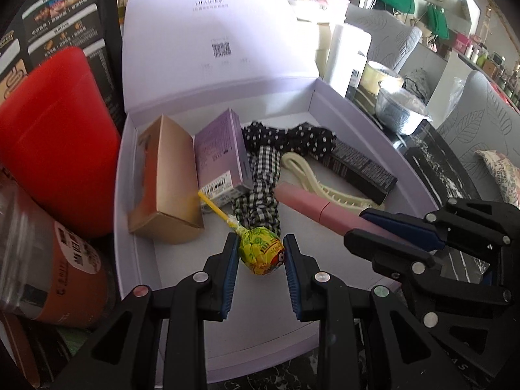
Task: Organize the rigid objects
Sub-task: 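Lower the lollipop and lipstick tube into the white box and open both tools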
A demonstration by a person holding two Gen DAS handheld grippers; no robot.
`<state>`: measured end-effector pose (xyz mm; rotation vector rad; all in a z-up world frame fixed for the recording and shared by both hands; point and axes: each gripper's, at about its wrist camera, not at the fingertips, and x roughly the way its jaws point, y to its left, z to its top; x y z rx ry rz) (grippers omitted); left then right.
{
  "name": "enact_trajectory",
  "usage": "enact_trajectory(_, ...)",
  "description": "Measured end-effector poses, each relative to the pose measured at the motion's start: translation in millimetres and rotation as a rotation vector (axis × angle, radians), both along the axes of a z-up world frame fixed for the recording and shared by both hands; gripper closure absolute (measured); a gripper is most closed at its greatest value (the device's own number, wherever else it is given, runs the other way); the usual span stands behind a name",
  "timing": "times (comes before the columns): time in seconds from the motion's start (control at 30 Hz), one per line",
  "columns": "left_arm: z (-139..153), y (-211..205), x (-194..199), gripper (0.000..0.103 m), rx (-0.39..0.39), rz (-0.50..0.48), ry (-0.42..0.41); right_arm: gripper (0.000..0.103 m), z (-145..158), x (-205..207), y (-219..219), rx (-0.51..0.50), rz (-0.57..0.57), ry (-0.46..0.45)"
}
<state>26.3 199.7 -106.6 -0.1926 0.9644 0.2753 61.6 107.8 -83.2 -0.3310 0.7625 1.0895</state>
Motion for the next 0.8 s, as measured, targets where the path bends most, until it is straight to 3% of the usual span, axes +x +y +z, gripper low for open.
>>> enact_trajectory(0.43, -5.6, 3.4, 3.6, 0.076, 0.020, 0.032, 0.049, 0.089, -4.0, 3.3, -2.1, -0.034, -0.033, -0.008)
enact_trajectory(0.53, -1.5, 4.0, 2.0, 0.076, 0.016, 0.044, 0.038, 0.076, 0.4, 2.4, -4.5, -0.028, -0.045, -0.019)
enact_trajectory(0.8, 10.8, -1.7, 0.6, 0.071, 0.038, 0.056, 0.031, 0.073, 14.6, 1.1, -17.7, -0.019, -0.074, -0.032)
